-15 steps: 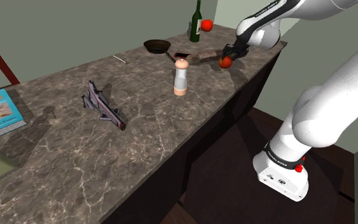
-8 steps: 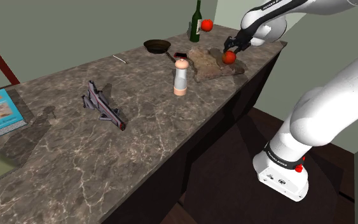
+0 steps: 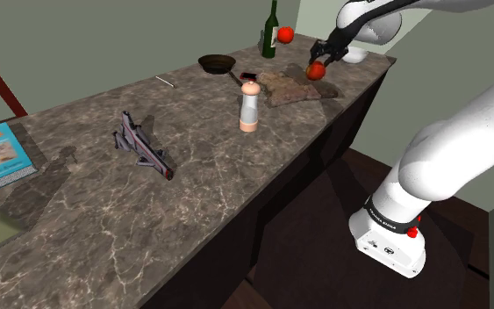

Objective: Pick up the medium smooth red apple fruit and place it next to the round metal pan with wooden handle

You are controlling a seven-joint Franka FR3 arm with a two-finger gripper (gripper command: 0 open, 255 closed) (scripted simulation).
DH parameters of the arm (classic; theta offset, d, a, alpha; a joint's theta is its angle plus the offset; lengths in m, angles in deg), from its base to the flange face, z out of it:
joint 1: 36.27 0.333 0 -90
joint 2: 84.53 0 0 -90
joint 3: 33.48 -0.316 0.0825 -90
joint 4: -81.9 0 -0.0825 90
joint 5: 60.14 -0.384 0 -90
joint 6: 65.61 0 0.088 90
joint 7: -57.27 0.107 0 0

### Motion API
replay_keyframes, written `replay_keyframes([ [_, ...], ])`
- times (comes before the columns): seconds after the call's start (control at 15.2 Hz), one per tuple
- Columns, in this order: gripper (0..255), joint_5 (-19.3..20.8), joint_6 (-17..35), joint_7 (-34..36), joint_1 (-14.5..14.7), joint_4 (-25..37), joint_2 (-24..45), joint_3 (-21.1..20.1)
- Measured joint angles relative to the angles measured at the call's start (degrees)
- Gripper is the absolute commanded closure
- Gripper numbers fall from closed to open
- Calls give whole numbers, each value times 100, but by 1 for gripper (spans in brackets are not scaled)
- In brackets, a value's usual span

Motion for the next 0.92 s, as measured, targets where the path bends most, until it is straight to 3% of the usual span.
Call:
replay_keyframes([
  [0.92,255,-599,-49,1139,747,1868,2021,-671],
])
